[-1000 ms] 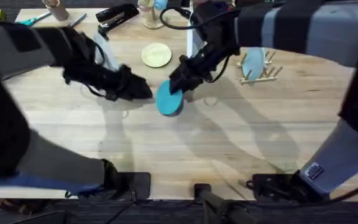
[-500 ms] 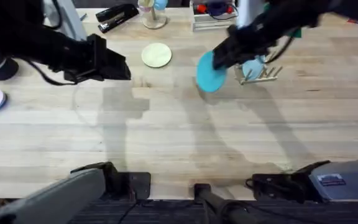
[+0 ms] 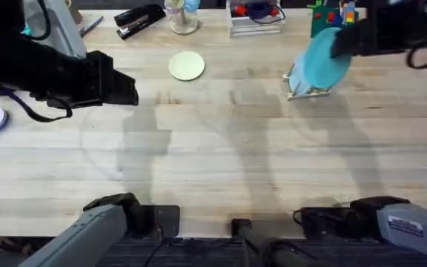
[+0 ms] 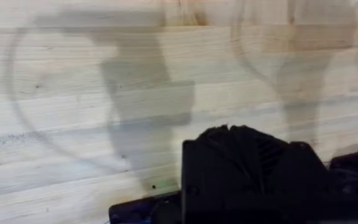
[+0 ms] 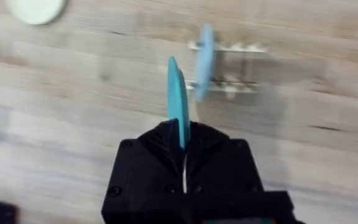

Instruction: Pick up the plates from the table one by one and place each into a slot on the dish rack.

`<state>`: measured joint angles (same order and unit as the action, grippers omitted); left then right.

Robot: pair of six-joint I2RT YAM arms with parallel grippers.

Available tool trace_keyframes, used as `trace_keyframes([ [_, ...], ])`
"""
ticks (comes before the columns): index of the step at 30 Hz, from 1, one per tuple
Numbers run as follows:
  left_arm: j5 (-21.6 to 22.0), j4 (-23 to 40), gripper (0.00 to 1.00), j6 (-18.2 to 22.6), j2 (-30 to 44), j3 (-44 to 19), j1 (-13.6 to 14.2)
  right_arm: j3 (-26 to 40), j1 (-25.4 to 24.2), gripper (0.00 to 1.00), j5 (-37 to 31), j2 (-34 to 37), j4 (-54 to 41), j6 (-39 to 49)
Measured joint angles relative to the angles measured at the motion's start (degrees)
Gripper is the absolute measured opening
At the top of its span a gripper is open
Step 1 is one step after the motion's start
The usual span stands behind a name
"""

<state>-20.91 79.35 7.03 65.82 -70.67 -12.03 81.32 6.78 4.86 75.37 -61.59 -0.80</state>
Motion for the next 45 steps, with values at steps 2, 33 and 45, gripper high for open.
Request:
trace_keyframes([
  [2, 0.5, -0.1, 0.04, 0.1, 0.0, 0.0, 0.0, 0.0, -1.0, 0.03, -2.4, -0.7, -0.7, 1.4],
  [33, 1.3, -0.1, 0.995, 0.3, 0.0, 0.0, 0.0, 0.0, -2.1, 0.03, -11.6, -1.1, -1.4, 6.4],
  [45, 1.3, -0.1, 0.995, 0.3, 0.0, 0.0, 0.0, 0.0, -2.1, 0.03, -15.4, -1.1, -1.2, 6.4],
])
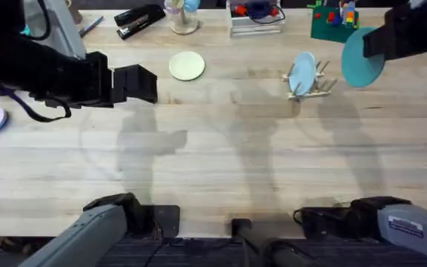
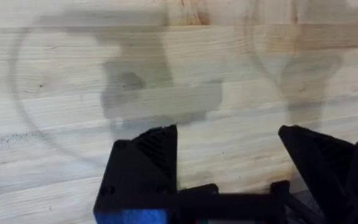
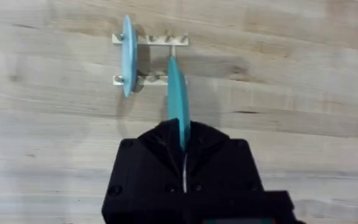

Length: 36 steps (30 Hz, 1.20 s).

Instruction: Pick up the plates from the table one by one and place each into a slot on the dish rack.

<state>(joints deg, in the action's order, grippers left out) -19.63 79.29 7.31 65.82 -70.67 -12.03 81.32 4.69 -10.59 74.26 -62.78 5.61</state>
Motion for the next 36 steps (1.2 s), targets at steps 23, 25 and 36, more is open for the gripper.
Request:
trace_keyframes([
  [23, 0.0, 0.0, 0.995, 0.0, 0.0, 0.0, 0.0, 0.0, 0.0, 0.029, 0.3, 1.8, 1.3, -6.7],
  [25, 0.0, 0.0, 0.995, 0.0, 0.0, 0.0, 0.0, 0.0, 0.0, 0.029, 0.7, 3.0, 1.4, -6.8],
  [36, 0.0, 0.0, 0.995, 0.0, 0.0, 0.0, 0.0, 0.0, 0.0, 0.029, 1.4, 6.6, 3.9, -6.7],
])
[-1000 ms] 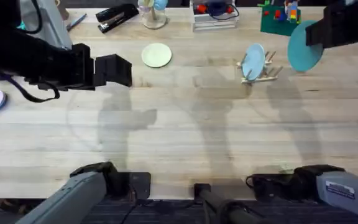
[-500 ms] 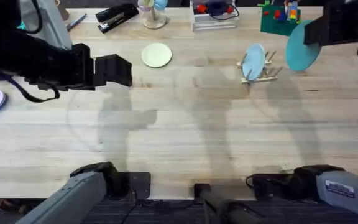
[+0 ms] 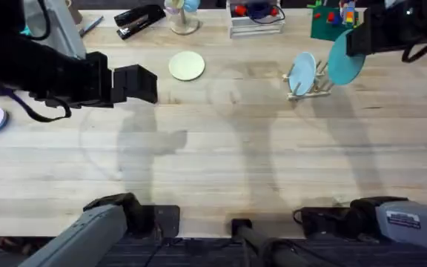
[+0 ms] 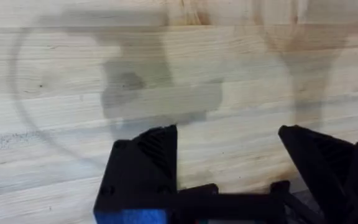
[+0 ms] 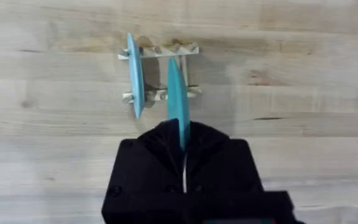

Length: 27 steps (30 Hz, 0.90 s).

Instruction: Pick up the plates from the table one by one and place each into a slot on the dish rack.

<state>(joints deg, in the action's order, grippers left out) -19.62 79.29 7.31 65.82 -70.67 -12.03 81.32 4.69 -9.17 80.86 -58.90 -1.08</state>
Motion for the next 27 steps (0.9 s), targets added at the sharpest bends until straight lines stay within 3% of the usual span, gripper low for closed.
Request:
trace_keyframes([
  [27, 0.0, 0.0, 0.995, 0.0, 0.0, 0.0, 0.0, 0.0, 0.0, 0.029, 4.3, 5.6, 3.4, 0.2],
])
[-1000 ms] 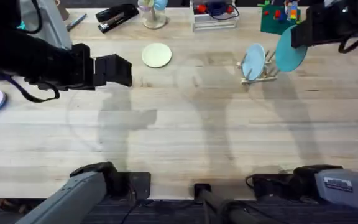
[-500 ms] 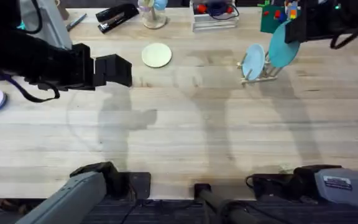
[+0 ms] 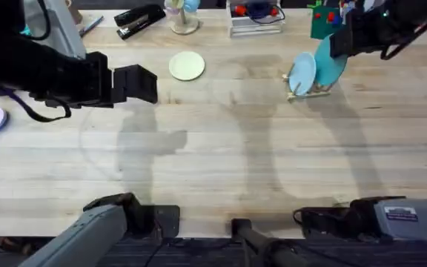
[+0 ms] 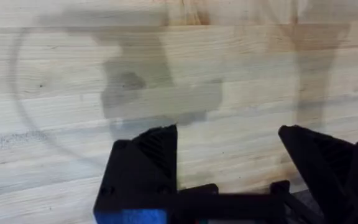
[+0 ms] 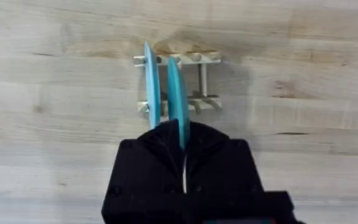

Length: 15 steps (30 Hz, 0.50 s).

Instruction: Pick up the plates from the table one by one and place each into a slot on the dish rack.

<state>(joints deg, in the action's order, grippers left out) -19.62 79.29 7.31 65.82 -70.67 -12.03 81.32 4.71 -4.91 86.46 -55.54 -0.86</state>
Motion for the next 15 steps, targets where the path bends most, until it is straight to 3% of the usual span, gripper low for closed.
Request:
trace_keyframes([
  [15, 0.0, 0.0, 0.995, 0.0, 0.0, 0.0, 0.0, 0.0, 0.0, 0.029, 0.0, 4.7, 4.0, 0.0],
])
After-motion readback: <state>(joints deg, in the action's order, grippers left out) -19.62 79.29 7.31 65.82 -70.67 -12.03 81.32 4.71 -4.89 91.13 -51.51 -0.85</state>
